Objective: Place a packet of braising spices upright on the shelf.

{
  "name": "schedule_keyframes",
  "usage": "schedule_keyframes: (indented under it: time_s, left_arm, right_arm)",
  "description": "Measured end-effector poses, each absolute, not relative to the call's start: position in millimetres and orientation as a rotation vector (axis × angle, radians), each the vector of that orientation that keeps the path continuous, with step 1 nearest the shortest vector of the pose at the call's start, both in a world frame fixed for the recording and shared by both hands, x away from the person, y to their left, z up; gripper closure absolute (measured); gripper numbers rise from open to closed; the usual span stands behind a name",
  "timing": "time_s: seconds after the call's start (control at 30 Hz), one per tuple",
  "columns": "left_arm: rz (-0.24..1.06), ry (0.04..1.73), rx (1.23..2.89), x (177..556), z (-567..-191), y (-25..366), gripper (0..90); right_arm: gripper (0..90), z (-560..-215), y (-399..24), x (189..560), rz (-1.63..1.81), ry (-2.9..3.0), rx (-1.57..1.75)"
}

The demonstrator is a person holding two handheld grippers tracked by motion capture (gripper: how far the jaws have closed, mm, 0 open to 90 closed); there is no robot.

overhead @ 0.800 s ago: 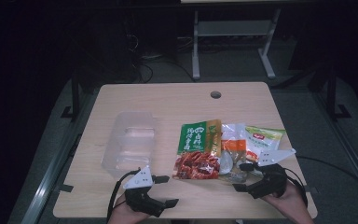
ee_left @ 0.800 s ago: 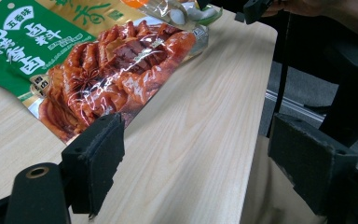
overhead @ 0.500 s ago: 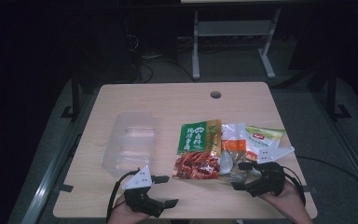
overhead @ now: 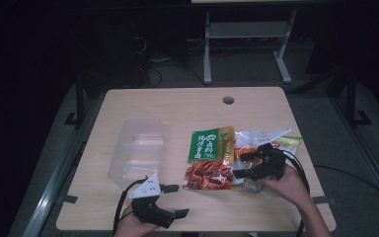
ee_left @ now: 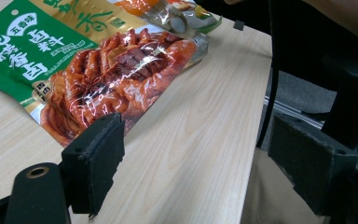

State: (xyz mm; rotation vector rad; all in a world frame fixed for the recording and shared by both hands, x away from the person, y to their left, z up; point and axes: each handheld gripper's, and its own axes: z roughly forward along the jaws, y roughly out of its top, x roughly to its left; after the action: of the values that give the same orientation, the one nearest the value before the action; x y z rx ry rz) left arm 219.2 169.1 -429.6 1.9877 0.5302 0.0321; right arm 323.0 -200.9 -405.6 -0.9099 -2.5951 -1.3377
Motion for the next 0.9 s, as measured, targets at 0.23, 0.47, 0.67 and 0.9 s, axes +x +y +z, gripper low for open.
schedule_keyframes:
  time_s: [0.23,0.47,0.67,0.9]
  left_arm:
    - [0.037,0.532,1.981,220.4,-428.5,170.8,18.2]
    - [0.035,0.533,1.977,221.1,-427.2,171.3,18.2]
    - [0.034,0.529,1.979,220.8,-427.1,169.9,18.3]
    - [0.038,0.524,1.977,221.2,-426.6,169.9,18.4]
  right_arm:
    - [23.5,-402.1,-194.1,361.1,-1.27,-2.581,-0.979]
    - [27.1,-397.9,-190.1,384.9,-1.222,-2.569,-1.034]
    - [29.9,-400.2,-190.1,401.6,-1.174,-2.573,-1.097]
    - [35.3,-409.5,-188.4,413.7,-1.105,-2.569,-1.175]
